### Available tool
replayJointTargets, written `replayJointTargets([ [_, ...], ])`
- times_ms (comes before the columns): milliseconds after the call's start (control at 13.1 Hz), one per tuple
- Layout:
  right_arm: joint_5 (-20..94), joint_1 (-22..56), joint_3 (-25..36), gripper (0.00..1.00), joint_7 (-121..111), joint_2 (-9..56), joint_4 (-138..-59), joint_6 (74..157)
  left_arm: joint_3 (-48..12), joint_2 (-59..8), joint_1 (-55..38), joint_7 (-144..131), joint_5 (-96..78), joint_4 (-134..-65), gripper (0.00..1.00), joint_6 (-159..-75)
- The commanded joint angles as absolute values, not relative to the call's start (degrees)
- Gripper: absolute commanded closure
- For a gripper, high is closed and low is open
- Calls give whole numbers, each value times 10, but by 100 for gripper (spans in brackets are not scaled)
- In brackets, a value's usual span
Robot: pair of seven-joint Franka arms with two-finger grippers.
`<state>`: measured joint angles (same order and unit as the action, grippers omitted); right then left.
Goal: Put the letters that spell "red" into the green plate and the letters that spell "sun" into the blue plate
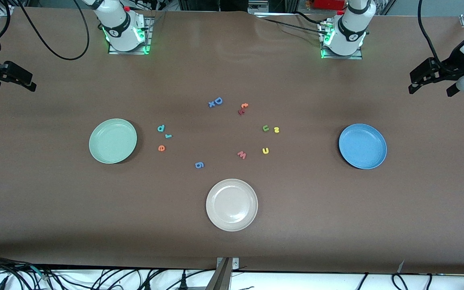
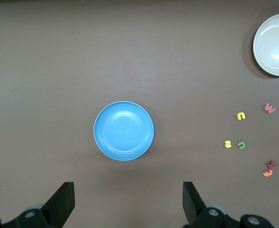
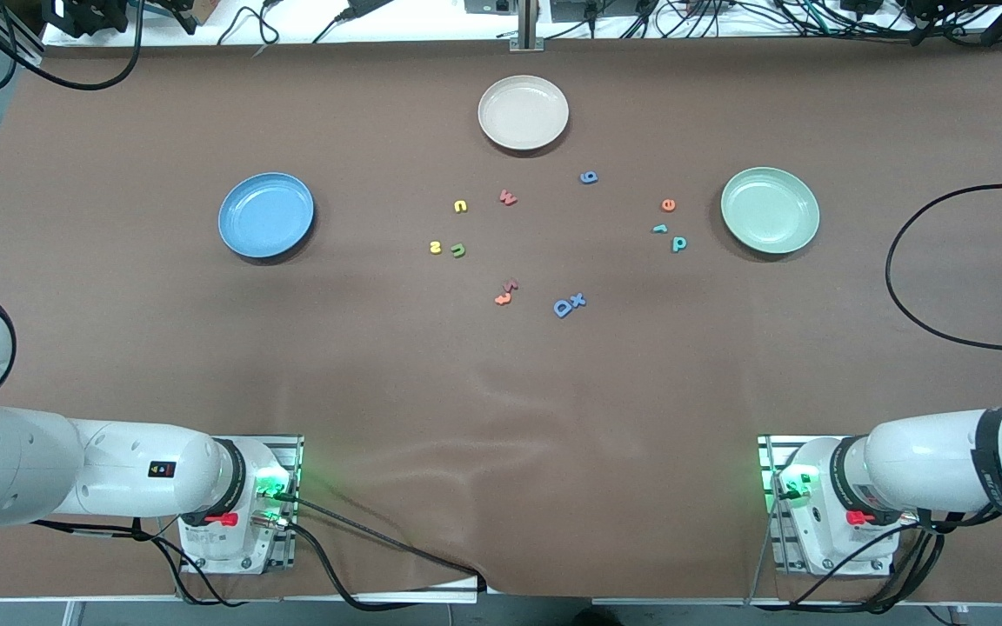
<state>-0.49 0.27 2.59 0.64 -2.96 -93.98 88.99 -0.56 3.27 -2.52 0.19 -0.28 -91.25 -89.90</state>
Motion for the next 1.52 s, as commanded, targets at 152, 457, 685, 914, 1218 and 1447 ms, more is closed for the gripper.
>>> replayJointTargets([
  [152, 4, 3, 25, 0, -2, -32, -936, 885, -7, 38, -22, 4, -20, -917, 0, -900],
  [457, 4, 4, 24, 0, 1, -26, -936, 887, -7, 37, -22, 7, -20, -917, 0, -900],
  [685, 4, 5, 24, 0, 4, -26, -936, 886, -7, 37, -22, 8, -20, -916, 0, -900],
  [914, 1, 6, 23, 0, 4, -25, -938, 882, -8, 31, -22, 6, -20, -911, 0, -899],
  [1218, 3, 8, 25, 0, 4, -21, -938, 882, -8, 23, -22, 5, -20, -903, 0, -898],
  [1447, 2, 7, 25, 0, 6, -12, -938, 882, -8, 23, -22, 7, -20, -901, 0, -898],
])
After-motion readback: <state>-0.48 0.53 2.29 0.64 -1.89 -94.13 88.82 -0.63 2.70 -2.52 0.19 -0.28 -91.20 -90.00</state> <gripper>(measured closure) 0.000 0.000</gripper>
